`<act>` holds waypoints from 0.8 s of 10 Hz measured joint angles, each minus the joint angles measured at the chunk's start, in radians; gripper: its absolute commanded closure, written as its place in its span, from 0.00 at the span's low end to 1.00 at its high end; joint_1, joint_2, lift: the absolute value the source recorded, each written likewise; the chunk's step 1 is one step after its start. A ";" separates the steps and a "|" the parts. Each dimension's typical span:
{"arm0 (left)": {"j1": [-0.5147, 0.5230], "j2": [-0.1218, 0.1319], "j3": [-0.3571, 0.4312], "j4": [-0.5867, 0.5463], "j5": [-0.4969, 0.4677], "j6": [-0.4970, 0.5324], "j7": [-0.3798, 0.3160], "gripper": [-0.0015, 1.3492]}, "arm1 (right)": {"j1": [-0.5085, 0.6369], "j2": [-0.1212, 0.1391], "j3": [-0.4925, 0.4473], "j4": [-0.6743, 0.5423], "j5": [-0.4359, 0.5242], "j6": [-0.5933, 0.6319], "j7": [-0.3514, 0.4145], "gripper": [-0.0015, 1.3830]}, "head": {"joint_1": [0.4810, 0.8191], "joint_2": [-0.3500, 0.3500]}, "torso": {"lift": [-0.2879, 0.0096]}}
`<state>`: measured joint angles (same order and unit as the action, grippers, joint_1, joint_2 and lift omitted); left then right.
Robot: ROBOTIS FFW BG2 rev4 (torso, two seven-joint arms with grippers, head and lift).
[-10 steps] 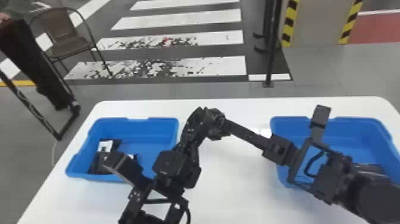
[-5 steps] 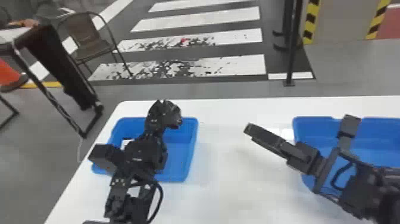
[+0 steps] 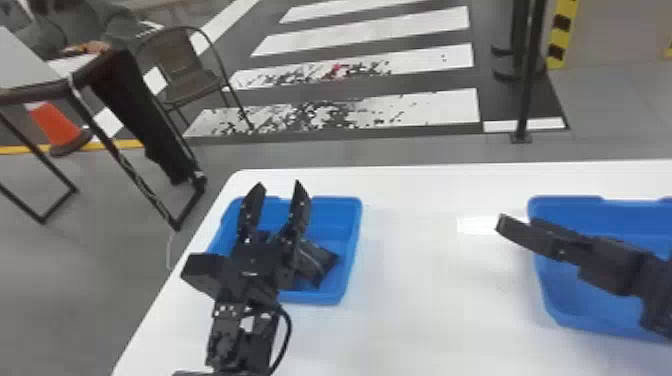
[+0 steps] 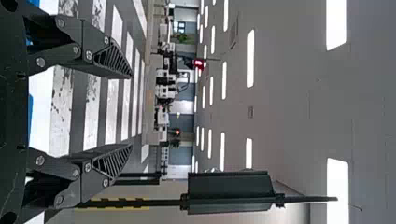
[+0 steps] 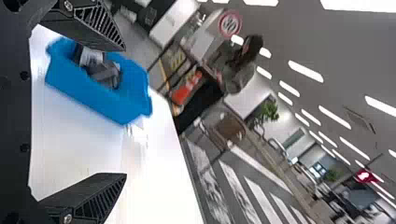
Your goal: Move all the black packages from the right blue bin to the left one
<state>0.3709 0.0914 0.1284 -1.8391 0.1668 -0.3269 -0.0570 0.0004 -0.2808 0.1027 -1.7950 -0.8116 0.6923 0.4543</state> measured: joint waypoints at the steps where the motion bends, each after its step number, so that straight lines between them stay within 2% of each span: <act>1: 0.019 0.000 -0.006 -0.054 0.009 0.065 -0.029 0.17 | 0.030 0.011 -0.090 -0.123 0.220 0.057 -0.062 0.05 | 0.63 0.78 | 0.45; 2: 0.037 0.003 -0.021 -0.095 0.022 0.104 -0.042 0.17 | 0.041 0.020 -0.158 -0.196 0.383 0.149 -0.105 0.06 | 0.63 0.71 | 0.45; 3: 0.051 0.006 -0.042 -0.113 0.043 0.114 -0.048 0.17 | 0.040 0.023 -0.200 -0.220 0.441 0.261 -0.142 0.06 | 0.63 0.60 | 0.45; 4: 0.062 0.006 -0.058 -0.121 0.060 0.116 -0.056 0.17 | 0.038 0.023 -0.221 -0.258 0.460 0.377 -0.194 0.06 | 0.63 0.55 | 0.45; 6: 0.068 0.011 -0.088 -0.125 0.071 0.120 -0.072 0.17 | 0.026 0.025 -0.220 -0.382 0.486 0.663 -0.357 0.06 | 0.63 0.48 | 0.45; 7: 0.068 0.013 -0.101 -0.125 0.076 0.121 -0.075 0.17 | 0.014 0.028 -0.212 -0.404 0.475 0.764 -0.424 0.07 | 0.63 0.45 | 0.45; 8: 0.068 0.015 -0.109 -0.126 0.084 0.132 -0.078 0.17 | 0.004 0.030 -0.202 -0.398 0.462 0.814 -0.463 0.07 | 0.63 0.43 | 0.45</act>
<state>0.4393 0.1064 0.0195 -1.9646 0.2507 -0.1950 -0.1353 0.0042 -0.2505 -0.0991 -2.1930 -0.3495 1.5060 -0.0083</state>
